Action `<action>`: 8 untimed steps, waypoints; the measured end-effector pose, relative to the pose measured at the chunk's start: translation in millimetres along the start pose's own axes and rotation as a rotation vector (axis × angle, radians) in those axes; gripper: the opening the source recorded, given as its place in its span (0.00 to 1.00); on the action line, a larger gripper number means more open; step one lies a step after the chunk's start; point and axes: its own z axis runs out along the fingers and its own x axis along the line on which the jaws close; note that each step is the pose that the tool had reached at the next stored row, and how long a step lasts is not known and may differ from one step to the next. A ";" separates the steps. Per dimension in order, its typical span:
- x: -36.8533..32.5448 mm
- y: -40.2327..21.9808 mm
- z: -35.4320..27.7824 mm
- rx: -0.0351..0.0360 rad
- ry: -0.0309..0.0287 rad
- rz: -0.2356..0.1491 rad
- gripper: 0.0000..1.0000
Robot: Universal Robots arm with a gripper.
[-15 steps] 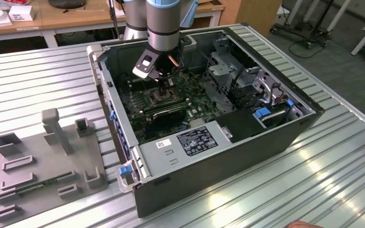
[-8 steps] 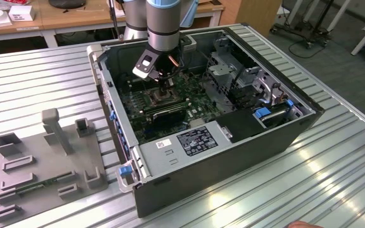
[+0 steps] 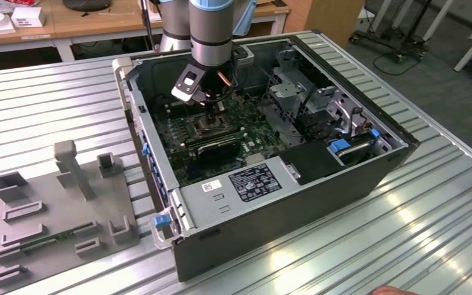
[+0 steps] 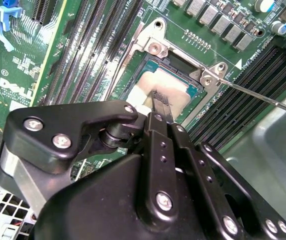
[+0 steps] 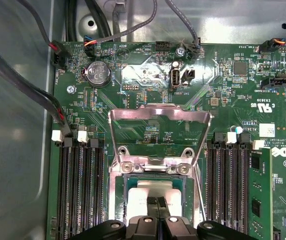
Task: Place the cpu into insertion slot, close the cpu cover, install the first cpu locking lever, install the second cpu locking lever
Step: 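Place the cpu into insertion slot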
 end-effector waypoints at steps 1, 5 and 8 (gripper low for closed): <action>0.0 0.0 0.0 0.0001 0.0000 0.000 0.11; 0.0 0.0 0.1 0.0000 0.0000 0.000 0.11; 0.0 0.0 0.1 0.0000 -0.0001 0.000 0.11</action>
